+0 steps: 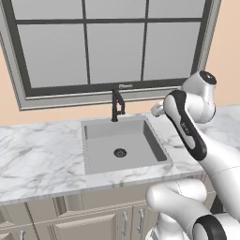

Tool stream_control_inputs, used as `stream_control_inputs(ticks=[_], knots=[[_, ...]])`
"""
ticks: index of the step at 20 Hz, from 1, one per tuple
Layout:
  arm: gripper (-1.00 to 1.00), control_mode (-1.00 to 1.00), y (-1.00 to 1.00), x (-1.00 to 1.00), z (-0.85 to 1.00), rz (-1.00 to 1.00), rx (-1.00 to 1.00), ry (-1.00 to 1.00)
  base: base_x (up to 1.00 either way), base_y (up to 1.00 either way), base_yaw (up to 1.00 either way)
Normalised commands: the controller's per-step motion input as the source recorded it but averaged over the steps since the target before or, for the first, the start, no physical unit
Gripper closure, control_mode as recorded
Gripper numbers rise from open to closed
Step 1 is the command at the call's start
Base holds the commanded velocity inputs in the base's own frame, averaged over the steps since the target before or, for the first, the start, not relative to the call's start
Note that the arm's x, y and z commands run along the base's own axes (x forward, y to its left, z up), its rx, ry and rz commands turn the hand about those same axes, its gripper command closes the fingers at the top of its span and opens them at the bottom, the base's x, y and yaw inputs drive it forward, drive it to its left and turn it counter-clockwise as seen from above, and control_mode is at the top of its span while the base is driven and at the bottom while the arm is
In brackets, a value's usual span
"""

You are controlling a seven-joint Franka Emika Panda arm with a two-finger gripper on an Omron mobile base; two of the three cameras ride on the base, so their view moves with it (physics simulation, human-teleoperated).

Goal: Soak the sponge with water for a few seconds and then drop it inside the sink.

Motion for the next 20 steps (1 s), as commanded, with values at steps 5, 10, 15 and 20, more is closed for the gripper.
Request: stream_control_inputs(ticks=[5,10,15,20], knots=[[-1.0,-1.0,0.01,0.0,-0.07,0.01,0.01,-0.05,0.0,0.0,0.0],[-1.0,-1.0,0.01,0.09,-0.1,0.0,0.0,-0.08,0.0,0.0,0.0],[-1.0,-1.0,0.0,0.04,-0.05,-0.02,0.0,-0.07,0.0,0.0,0.0],[-1.0,-1.0,-0.01,0.08,-0.01,0.0,0.0,-0.03,0.0,0.0,0.0]])
